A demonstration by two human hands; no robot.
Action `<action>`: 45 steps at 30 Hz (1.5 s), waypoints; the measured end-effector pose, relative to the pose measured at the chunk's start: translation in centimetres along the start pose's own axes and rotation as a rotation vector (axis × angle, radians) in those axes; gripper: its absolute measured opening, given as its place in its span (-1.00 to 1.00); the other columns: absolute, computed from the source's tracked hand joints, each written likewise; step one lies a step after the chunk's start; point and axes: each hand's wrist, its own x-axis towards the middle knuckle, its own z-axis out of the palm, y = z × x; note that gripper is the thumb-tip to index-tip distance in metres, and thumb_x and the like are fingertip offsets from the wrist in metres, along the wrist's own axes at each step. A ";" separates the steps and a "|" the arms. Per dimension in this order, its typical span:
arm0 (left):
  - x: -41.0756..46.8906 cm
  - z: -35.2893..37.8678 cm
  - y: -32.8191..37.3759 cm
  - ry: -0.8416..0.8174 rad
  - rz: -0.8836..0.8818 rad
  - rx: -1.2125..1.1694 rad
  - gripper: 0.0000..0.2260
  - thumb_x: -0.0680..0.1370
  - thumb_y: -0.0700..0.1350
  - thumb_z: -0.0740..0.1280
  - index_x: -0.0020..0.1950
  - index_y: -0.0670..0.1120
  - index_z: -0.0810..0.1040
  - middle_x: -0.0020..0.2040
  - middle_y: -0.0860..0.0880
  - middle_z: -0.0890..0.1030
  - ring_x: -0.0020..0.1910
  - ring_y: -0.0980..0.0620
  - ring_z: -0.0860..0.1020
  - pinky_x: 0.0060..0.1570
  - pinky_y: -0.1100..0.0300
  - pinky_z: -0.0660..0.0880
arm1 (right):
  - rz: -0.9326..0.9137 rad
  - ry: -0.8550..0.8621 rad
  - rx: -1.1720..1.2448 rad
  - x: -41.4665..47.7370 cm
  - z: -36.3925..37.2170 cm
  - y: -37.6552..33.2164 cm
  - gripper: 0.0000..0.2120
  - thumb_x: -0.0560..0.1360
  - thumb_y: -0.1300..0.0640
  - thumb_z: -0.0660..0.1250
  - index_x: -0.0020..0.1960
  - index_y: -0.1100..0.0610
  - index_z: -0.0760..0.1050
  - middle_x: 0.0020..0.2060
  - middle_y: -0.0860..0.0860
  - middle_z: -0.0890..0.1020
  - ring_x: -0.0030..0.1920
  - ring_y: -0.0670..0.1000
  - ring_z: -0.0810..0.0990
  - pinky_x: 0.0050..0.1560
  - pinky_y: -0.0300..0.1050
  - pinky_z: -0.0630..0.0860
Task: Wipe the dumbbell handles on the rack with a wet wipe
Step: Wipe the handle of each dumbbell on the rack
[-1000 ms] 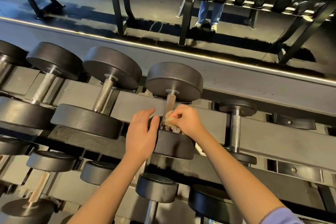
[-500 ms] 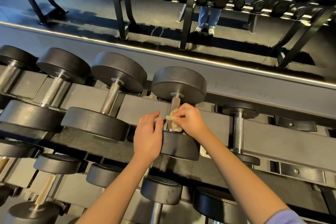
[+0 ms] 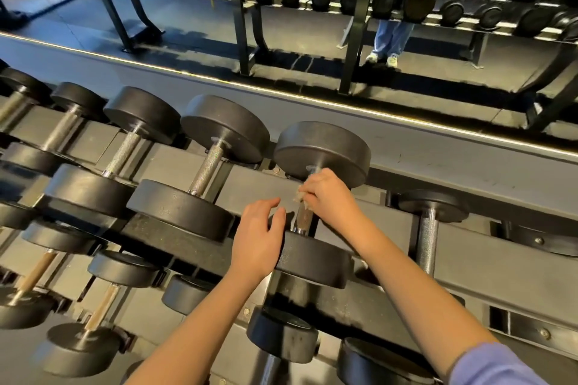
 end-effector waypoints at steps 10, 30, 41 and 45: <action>-0.2 -0.2 0.1 -0.005 0.025 -0.052 -0.68 0.63 -0.01 0.14 0.34 -0.05 0.45 0.26 0.03 0.49 0.28 0.11 0.38 0.16 0.27 0.29 | 0.028 -0.113 0.056 -1.7 0.2 -1.5 -0.86 0.40 0.34 0.35 -0.14 0.20 0.67 -0.17 0.10 0.65 -0.07 0.14 0.58 0.00 -0.05 0.50; 1.5 -0.9 -0.9 -0.239 0.111 0.026 -0.61 0.65 0.05 0.05 0.47 -0.01 0.30 0.39 0.07 0.38 0.39 0.11 0.27 0.39 0.16 0.18 | 0.833 0.432 0.319 0.8 -0.4 -3.7 -0.90 0.45 0.29 0.34 -0.23 0.19 0.57 -0.30 0.01 0.57 -0.27 -0.08 0.49 -0.36 -0.49 0.30; 5.3 -2.4 -0.4 -0.600 0.079 -0.328 -0.74 0.61 -0.15 0.23 0.27 0.10 0.47 0.11 0.07 0.52 -0.06 0.29 0.52 -0.10 0.51 0.40 | 0.937 0.143 0.523 -2.7 -1.2 -4.7 -0.93 0.41 0.27 0.46 -0.10 0.19 0.62 -0.38 0.00 0.58 -0.36 -0.08 0.53 -0.17 -0.15 0.50; 6.4 -2.0 0.0 -0.587 0.064 -0.497 -0.78 0.55 -0.25 0.32 0.17 -0.06 0.59 -0.16 0.17 0.62 -0.23 0.36 0.58 -0.21 0.50 0.43 | 0.923 0.341 0.811 -2.7 -1.3 -6.2 -0.93 0.43 0.33 0.42 -0.12 0.26 0.55 -0.41 0.10 0.57 -0.52 -0.14 0.51 -0.36 -0.20 0.49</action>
